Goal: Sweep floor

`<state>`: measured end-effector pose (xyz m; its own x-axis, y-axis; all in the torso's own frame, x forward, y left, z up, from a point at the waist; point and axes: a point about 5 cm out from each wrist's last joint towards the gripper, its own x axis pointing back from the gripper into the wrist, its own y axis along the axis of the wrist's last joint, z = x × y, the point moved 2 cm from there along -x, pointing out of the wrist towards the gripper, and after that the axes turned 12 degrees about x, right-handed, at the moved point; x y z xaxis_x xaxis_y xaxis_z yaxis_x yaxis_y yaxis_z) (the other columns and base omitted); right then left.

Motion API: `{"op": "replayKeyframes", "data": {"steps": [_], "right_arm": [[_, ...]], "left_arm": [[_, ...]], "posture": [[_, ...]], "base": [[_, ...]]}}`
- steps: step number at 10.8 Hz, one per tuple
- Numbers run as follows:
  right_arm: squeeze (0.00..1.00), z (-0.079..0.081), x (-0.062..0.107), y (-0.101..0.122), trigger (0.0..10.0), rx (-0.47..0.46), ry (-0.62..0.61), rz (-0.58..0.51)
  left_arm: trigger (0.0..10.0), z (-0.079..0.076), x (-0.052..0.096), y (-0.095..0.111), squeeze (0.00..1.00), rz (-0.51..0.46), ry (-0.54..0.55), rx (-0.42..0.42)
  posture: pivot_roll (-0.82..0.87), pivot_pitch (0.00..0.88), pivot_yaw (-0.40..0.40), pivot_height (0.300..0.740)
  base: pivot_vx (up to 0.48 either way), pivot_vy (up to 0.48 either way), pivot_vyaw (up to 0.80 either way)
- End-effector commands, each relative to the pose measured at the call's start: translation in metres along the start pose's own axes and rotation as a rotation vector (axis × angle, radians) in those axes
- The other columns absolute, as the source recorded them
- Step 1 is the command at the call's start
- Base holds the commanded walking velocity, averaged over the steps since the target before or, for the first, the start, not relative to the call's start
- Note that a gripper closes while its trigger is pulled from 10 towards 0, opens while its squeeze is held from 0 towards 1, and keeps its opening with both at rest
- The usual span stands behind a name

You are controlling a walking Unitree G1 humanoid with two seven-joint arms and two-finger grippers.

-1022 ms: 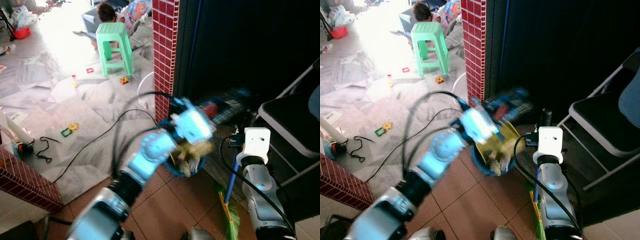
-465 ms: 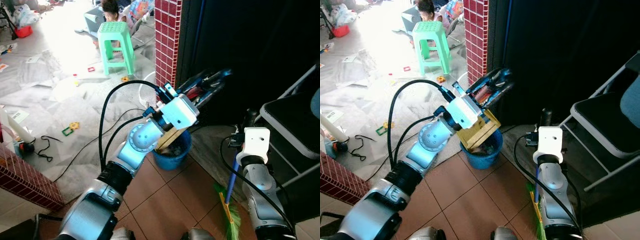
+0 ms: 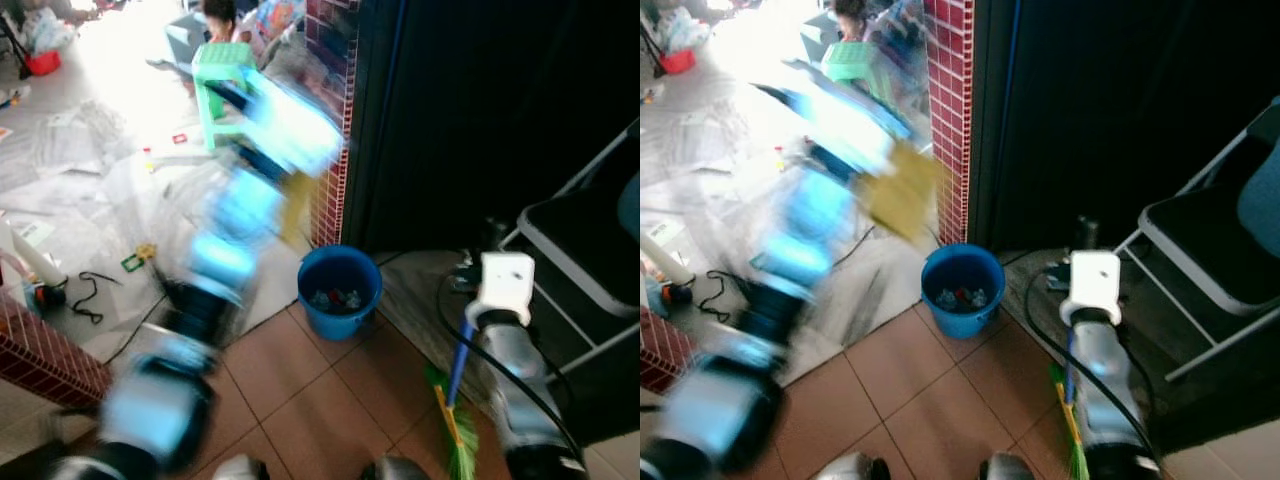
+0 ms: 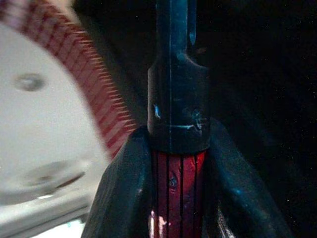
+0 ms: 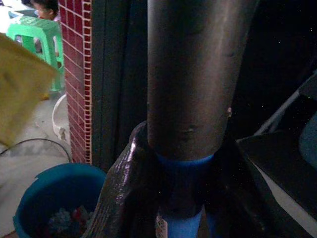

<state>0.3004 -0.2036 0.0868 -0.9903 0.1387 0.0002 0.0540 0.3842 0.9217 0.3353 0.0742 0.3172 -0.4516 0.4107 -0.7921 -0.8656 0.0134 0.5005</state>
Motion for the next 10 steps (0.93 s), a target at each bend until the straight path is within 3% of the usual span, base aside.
{"op": "replayKeyframes", "data": {"steps": [1, 3, 6, 8, 10], "right_arm": [[0.0, 0.007, -0.006, 0.008, 10.0, -0.017, 0.021, -0.036], [0.0, 0.013, -0.014, 0.011, 10.0, -0.027, 0.038, -0.042], [0.0, 0.021, -0.019, 0.015, 10.0, -0.045, 0.059, -0.055], [0.0, 0.026, -0.023, 0.02, 10.0, -0.083, 0.078, -0.068], [0.0, 0.034, -0.025, 0.027, 10.0, -0.135, 0.103, -0.086]], "left_arm": [[10.0, 0.021, -0.008, 0.014, 0.0, -0.045, 0.042, -0.1], [10.0, 0.041, 0.026, -0.026, 0.0, 0.206, 0.132, -0.16], [10.0, 0.042, 0.078, -0.059, 0.0, 0.446, 0.222, -0.13], [10.0, 0.04, 0.117, -0.077, 0.0, 0.601, 0.319, -0.133], [10.0, 0.042, 0.142, -0.083, 0.0, 0.657, 0.436, -0.155]], "posture": [[-0.09, 0.0, -0.001, 0.74], [-0.07, 0.0, 0.003, 0.74], [-0.06, 0.0, 0.003, 0.74], [-0.05, 0.0, -0.001, 0.74], [-0.05, 0.0, -0.003, 0.74]], "base": [[0.0, 0.0, 0.0], [0.0, 0.0, 0.0], [0.0, 0.0, 0.0], [0.0, 0.0, 0.0], [0.0, 0.0, 0.0]]}}
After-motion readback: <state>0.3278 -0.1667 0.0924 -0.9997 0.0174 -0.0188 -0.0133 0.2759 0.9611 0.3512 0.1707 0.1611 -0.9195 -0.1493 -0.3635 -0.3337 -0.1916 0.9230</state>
